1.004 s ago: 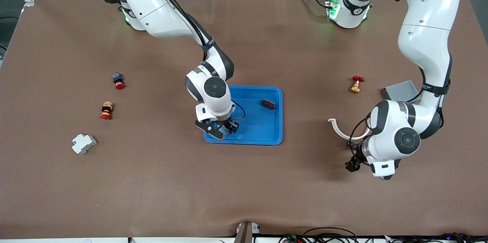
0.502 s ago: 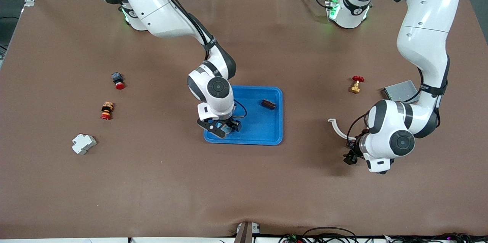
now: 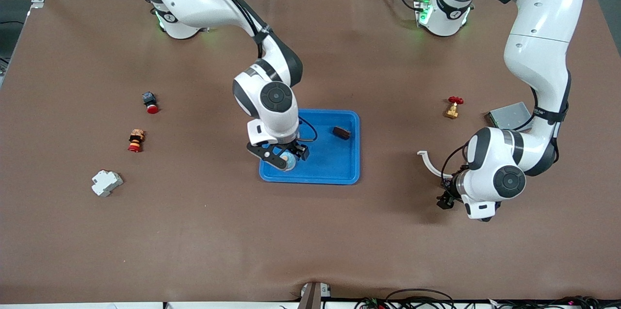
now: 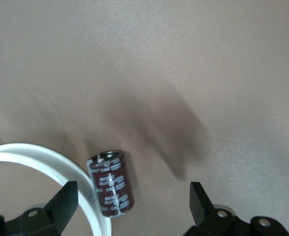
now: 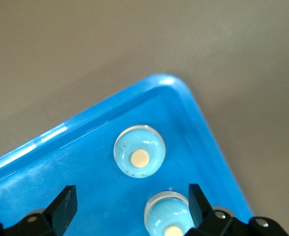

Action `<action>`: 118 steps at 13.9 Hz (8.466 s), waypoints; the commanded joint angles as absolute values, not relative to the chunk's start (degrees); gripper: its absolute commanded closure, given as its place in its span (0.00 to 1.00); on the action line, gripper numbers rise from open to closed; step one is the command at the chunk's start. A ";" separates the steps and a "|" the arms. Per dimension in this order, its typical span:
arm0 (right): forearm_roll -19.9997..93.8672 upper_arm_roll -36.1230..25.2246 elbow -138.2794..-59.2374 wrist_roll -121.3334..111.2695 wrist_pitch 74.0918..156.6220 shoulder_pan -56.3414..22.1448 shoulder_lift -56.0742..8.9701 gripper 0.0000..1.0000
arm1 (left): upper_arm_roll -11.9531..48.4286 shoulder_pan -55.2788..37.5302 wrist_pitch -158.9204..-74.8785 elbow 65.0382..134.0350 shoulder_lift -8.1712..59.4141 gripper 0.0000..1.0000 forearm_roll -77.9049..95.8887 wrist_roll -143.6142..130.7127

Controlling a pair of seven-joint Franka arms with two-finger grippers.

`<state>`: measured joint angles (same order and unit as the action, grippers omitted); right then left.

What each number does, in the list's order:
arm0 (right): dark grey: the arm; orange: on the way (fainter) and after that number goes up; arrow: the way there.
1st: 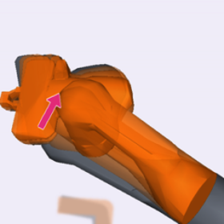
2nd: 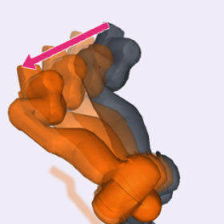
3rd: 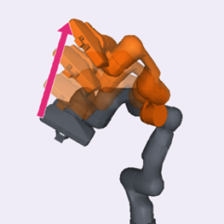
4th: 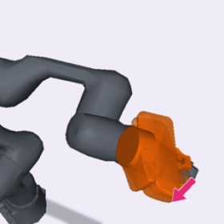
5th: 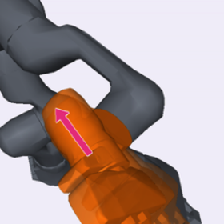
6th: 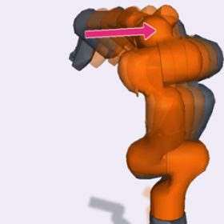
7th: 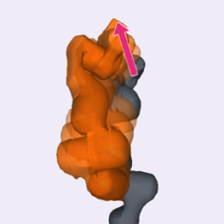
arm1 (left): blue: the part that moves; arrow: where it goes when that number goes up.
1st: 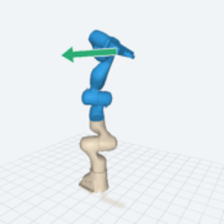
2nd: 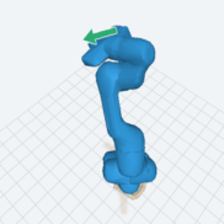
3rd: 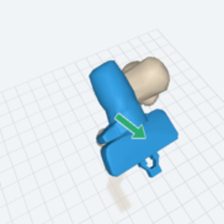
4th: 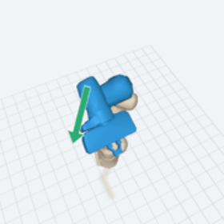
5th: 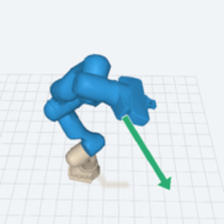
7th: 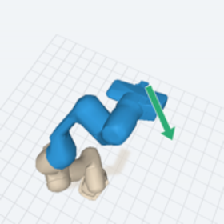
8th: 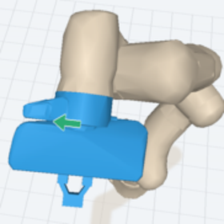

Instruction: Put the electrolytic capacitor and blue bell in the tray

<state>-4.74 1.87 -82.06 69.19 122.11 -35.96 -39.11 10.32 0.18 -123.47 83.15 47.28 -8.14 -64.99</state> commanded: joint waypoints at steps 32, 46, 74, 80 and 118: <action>-2.02 2.29 -86.40 -1.05 93.43 3.07 -10.11 0.00 | 10.98 0.09 -123.15 82.35 43.96 1.00 -9.49 -67.23; -2.20 2.81 -87.53 -1.23 91.49 2.72 -4.75 0.00 | 15.83 -14.84 -115.40 75.85 41.48 1.00 -9.49 -99.39; 4.48 0.26 -89.21 -0.53 89.65 3.69 0.09 0.00 | 14.06 -26.81 -122.78 76.38 52.65 1.00 -12.39 -109.34; 4.31 0.26 -89.21 -0.62 89.21 3.69 0.53 0.00 | 14.06 -26.63 -122.78 76.38 52.56 0.75 -12.31 -109.16; 0.44 0.26 -89.21 -0.70 89.65 3.69 1.49 0.00 | 14.94 9.32 -84.38 76.02 8.88 0.00 -1.23 -10.20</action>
<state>1.04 -0.34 -88.03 -0.68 89.40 2.77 -0.04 14.41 9.46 -84.88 74.74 11.39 -1.73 -13.49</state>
